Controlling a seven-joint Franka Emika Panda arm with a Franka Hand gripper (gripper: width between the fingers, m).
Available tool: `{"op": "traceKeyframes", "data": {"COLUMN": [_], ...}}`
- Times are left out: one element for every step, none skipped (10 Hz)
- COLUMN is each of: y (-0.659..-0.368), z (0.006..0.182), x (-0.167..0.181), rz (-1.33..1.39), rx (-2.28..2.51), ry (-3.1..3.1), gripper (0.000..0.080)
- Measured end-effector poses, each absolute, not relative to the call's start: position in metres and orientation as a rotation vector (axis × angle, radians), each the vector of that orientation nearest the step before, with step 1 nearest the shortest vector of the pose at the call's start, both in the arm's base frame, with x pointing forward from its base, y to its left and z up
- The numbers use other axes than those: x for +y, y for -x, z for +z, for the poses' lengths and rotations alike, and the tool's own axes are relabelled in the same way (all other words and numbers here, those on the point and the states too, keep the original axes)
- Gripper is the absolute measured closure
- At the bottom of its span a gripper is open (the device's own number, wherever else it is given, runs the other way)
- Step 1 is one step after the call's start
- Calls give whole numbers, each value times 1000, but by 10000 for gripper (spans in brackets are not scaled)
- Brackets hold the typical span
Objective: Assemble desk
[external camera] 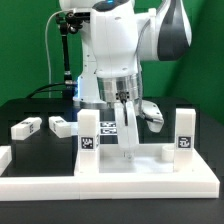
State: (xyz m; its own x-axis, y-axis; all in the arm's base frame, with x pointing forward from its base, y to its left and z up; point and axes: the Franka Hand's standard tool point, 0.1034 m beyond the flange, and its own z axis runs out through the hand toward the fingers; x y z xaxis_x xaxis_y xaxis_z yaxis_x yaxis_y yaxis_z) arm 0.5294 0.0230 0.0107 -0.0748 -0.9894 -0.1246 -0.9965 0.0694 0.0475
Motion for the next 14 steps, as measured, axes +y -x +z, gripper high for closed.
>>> {"op": "traceKeyframes", "data": {"y": [-529, -529, -529, -529, -531, -533, -533, -533, -534, -534, -534, -534, -530, -520], "z": [11, 11, 11, 11, 12, 12, 13, 13, 13, 13, 13, 13, 14, 15], "x": [23, 23, 23, 23, 23, 23, 22, 22, 22, 22, 22, 22, 12, -1], "rz": [185, 185, 185, 185, 174, 165, 162, 159, 158, 157, 157, 154, 115, 75], "rx": [2253, 2253, 2253, 2253, 2247, 2245, 2244, 2244, 2244, 2243, 2243, 2236, 2127, 2041], "ry": [2096, 2096, 2096, 2096, 2097, 2096, 2096, 2096, 2095, 2096, 2096, 2103, 2203, 2280], "gripper": [413, 413, 584, 584, 734, 734, 734, 734, 734, 734, 734, 734, 735, 735]}}
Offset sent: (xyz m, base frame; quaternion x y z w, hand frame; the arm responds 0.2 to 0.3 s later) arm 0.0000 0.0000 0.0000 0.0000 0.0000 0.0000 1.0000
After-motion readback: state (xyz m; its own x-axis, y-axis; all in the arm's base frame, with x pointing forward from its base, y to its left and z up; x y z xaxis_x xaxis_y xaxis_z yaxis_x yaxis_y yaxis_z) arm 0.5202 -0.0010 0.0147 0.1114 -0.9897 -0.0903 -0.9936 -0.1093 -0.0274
